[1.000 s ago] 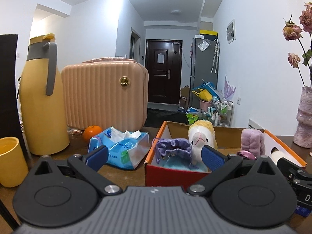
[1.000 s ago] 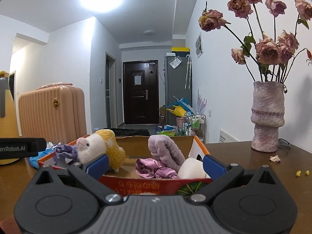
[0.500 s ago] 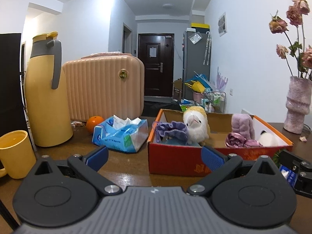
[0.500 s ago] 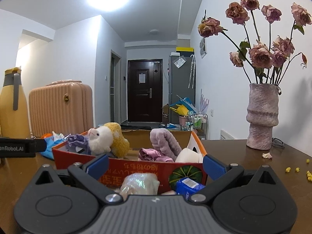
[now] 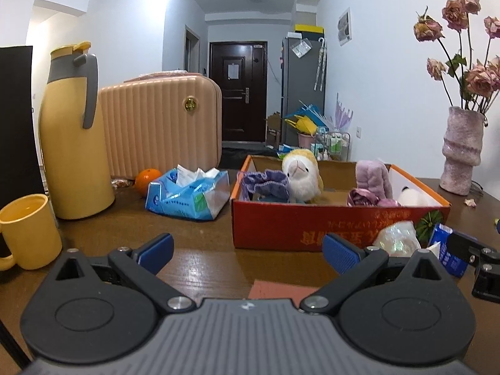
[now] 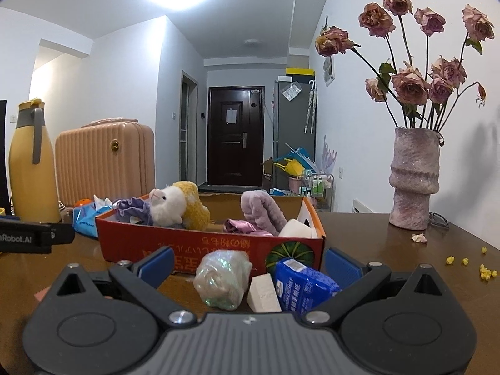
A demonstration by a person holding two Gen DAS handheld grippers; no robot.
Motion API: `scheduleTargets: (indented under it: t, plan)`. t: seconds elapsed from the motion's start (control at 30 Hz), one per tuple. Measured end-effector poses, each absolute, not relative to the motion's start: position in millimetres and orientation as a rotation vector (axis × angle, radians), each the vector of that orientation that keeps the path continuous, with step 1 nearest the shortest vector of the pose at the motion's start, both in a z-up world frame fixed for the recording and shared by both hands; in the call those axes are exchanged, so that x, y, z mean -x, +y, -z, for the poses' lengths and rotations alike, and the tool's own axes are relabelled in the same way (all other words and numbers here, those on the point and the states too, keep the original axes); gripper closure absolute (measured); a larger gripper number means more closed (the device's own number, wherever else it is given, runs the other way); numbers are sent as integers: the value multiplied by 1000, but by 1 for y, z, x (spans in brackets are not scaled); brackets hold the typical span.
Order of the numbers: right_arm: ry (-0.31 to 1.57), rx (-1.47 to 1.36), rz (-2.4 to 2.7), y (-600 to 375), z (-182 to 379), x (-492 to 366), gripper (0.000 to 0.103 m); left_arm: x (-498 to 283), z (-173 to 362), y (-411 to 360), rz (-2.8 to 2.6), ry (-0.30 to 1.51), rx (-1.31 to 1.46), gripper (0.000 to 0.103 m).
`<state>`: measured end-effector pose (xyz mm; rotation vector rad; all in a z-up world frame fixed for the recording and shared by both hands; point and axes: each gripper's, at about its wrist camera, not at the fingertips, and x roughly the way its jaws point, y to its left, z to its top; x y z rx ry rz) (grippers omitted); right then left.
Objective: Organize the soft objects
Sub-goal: 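Withdraw both grippers from the box back toward the table items, then grasp the pink-and-yellow sponge block with the right gripper and lift it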
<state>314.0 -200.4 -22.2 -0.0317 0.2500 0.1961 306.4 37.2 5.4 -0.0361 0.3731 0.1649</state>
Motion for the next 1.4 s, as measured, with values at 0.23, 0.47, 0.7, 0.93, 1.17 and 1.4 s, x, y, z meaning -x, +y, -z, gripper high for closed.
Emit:
scheduleTargets:
  t: [0.23, 0.47, 0.7, 0.93, 1.17, 1.4]
  plan:
    - [263, 23, -183, -211, 24, -301, 0, -292, -3, 39, -146, 398, 42, 0]
    - [289, 11, -170, -224, 25, -290, 0, -282, -2, 45, -148, 415, 66, 0]
    - [287, -5, -154, -230, 24, -287, 0, -283, 0, 44, -150, 433, 53, 0]
    - [291, 5, -153, -228, 25, -288, 0, -286, 3, 41, -123, 474, 40, 0]
    - [309, 12, -141, -228, 25, -289, 0, -296, 11, 38, -65, 563, 47, 0]
    - [324, -1, -148, -228, 25, -289, 0, -299, 18, 32, 0, 591, 50, 0]
